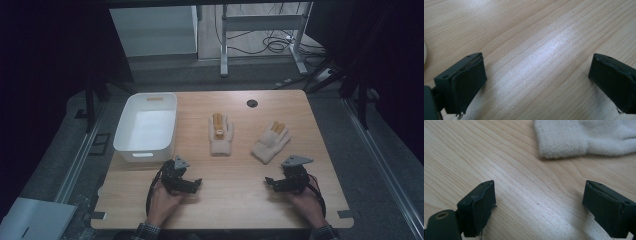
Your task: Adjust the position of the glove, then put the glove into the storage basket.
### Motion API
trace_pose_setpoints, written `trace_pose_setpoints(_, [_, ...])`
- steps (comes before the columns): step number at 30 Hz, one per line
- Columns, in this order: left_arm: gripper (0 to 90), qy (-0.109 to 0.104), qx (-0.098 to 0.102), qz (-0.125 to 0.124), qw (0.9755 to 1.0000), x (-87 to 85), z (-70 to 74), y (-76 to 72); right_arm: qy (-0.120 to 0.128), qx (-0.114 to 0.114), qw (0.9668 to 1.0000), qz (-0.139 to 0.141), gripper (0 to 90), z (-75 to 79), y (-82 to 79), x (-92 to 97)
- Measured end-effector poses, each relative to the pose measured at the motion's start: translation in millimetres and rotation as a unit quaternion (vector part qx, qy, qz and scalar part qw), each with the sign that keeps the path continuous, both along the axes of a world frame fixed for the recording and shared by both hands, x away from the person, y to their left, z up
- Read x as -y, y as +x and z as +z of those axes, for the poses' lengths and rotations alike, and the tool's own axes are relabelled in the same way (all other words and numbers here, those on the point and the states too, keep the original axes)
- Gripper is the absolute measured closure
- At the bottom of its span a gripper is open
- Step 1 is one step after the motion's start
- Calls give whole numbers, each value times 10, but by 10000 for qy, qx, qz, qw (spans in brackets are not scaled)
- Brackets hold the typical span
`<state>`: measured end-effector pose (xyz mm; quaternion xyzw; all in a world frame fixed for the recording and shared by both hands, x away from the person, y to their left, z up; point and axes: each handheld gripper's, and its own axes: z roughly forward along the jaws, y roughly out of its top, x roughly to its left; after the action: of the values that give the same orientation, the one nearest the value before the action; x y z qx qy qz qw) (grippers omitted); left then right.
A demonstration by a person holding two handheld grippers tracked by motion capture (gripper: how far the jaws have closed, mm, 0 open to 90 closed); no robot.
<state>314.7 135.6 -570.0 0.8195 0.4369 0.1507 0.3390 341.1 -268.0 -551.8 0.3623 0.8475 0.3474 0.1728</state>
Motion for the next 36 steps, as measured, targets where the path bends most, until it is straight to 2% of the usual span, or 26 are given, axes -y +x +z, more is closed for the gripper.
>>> trace_pose_setpoints(16, [18,2,27,44,10000,-3,0,-6,-5,3,10000,-62,118,2,6,8])
trace_pose_setpoints(22, [19,20,22,30,10000,-6,2,-5,27,-40,9998,-192,122,12,22,22])
trace_pose_setpoints(24, [19,20,23,31,10000,-6,2,-5,111,-99,9996,-246,127,27,34,38])
trace_pose_setpoints(30, [19,5,28,44,10000,-3,1,-6,319,-90,9987,-375,139,119,67,72])
trace_pose_setpoints(36, [19,22,22,29,10000,-6,2,-5,347,3,9982,-484,181,211,152,102])
